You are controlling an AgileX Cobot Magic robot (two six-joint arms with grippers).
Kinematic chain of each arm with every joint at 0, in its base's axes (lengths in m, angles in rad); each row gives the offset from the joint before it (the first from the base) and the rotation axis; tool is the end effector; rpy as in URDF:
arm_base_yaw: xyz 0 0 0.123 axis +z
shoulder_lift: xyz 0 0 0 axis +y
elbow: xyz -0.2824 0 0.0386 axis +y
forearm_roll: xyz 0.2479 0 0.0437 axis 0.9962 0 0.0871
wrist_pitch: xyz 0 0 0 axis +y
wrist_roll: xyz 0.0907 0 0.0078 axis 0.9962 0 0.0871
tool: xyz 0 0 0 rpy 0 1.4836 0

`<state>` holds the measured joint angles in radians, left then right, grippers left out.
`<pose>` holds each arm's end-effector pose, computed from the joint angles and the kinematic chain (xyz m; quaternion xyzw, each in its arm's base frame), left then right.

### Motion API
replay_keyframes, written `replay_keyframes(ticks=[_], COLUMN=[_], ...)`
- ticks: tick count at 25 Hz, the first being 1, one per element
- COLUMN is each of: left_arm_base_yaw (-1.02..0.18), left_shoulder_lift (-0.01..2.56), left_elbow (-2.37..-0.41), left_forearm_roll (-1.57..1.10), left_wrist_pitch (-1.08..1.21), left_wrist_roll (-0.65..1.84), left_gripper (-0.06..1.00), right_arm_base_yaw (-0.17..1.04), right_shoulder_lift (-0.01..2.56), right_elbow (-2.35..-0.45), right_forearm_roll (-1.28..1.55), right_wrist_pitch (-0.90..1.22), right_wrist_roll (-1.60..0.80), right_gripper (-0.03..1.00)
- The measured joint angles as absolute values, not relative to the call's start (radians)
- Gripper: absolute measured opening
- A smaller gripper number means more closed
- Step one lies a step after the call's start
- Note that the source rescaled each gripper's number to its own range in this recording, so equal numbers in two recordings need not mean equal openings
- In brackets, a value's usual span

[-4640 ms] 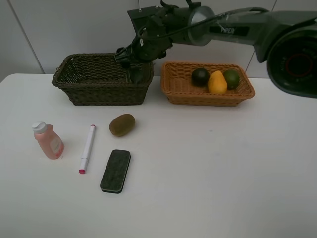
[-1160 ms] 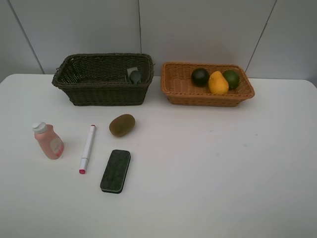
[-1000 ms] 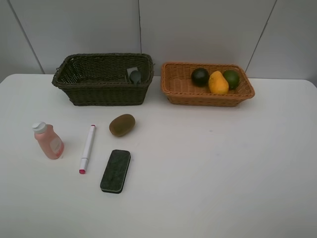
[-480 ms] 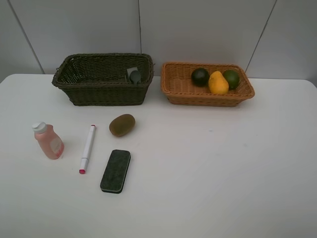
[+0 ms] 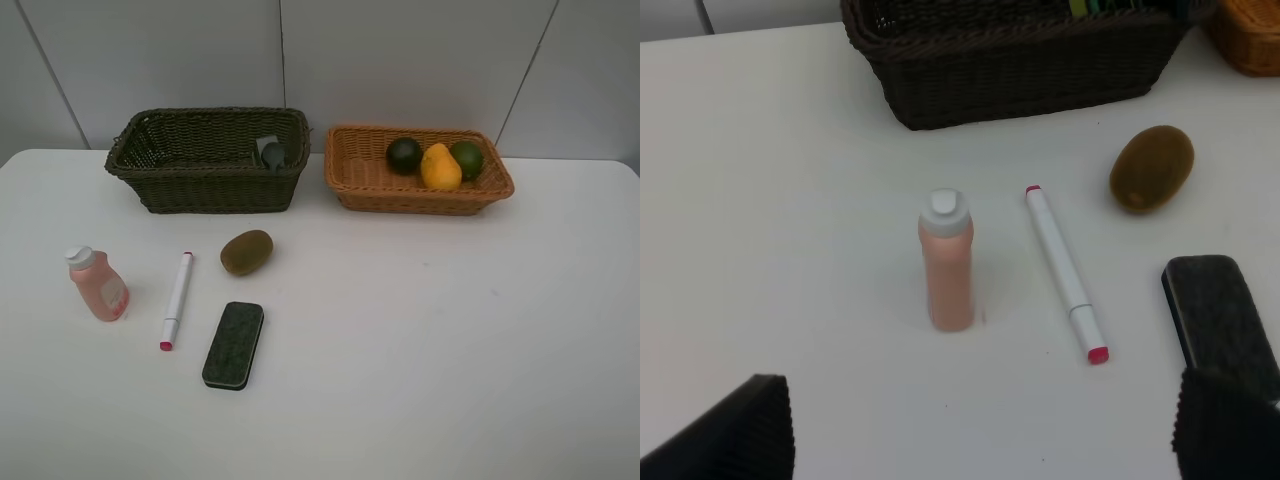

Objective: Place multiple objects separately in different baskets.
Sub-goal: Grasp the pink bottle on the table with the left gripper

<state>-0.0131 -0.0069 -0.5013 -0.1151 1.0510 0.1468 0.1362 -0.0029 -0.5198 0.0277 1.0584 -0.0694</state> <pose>-0.0061 -0.0090 0.2787 0.0698 0.8442 -0.0221 0.5309 -0.0078 0.0012 0.2828 -0.0875 0.8420 0.0316 0.5313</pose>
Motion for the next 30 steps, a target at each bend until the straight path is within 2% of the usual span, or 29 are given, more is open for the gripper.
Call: replay_keyframes(ticks=[30], left_arm_base_yaw=[-0.013], left_shoulder_lift=[-0.003], left_elbow=[-0.501], left_forearm_roll=[-0.102], left_wrist_pitch=[1.051], left_wrist_roll=[0.131], left_gripper=[1.00], right_arm_base_yaw=[0.136], right_shoulder_lift=[-0.003], right_elbow=[-0.520], right_forearm_roll=[0.028], right_wrist_pitch=[1.058], right_wrist_roll=[-0.069], right_gripper=[1.00])
